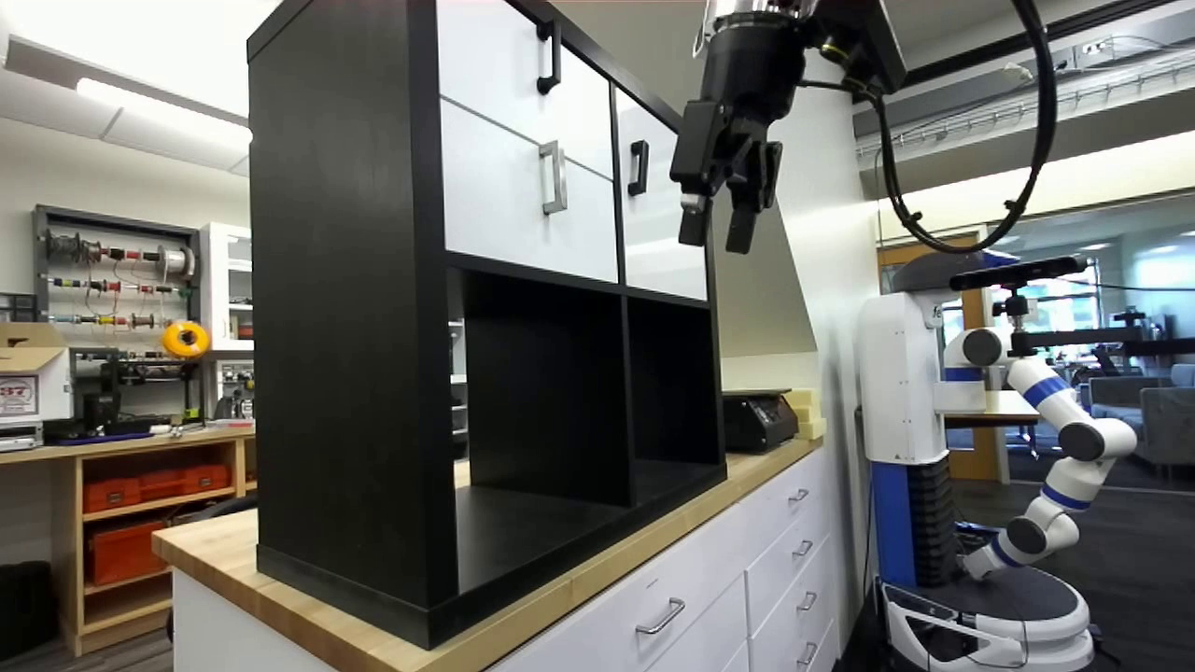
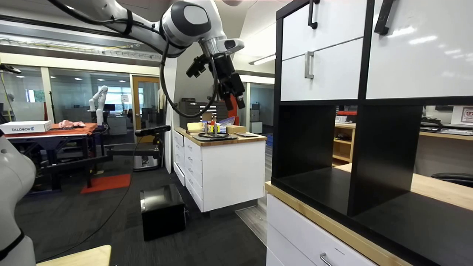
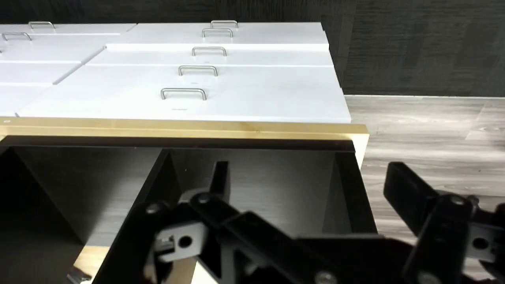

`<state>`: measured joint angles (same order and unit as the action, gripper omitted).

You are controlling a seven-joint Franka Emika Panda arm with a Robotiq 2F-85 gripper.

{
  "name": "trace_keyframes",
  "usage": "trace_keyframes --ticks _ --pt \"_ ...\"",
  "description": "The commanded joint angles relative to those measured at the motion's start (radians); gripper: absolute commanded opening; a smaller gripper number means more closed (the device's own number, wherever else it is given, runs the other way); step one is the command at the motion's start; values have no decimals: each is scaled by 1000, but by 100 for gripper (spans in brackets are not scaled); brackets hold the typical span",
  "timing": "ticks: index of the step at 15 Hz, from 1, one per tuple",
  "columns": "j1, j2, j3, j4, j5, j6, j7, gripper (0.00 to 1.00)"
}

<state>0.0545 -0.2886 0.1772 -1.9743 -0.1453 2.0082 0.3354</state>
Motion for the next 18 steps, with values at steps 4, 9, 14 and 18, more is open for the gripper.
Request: trace_keyframes --ticks 4,9,14,18 --pt "-14 50 -36 74 -16 142 -40 100" --pt "-16 63 -54 86 -18 245 -70 100" --pt "-23 59 -57 85 -38 294 -78 100" --pt "-19 53 -54 74 -23 277 -64 100"
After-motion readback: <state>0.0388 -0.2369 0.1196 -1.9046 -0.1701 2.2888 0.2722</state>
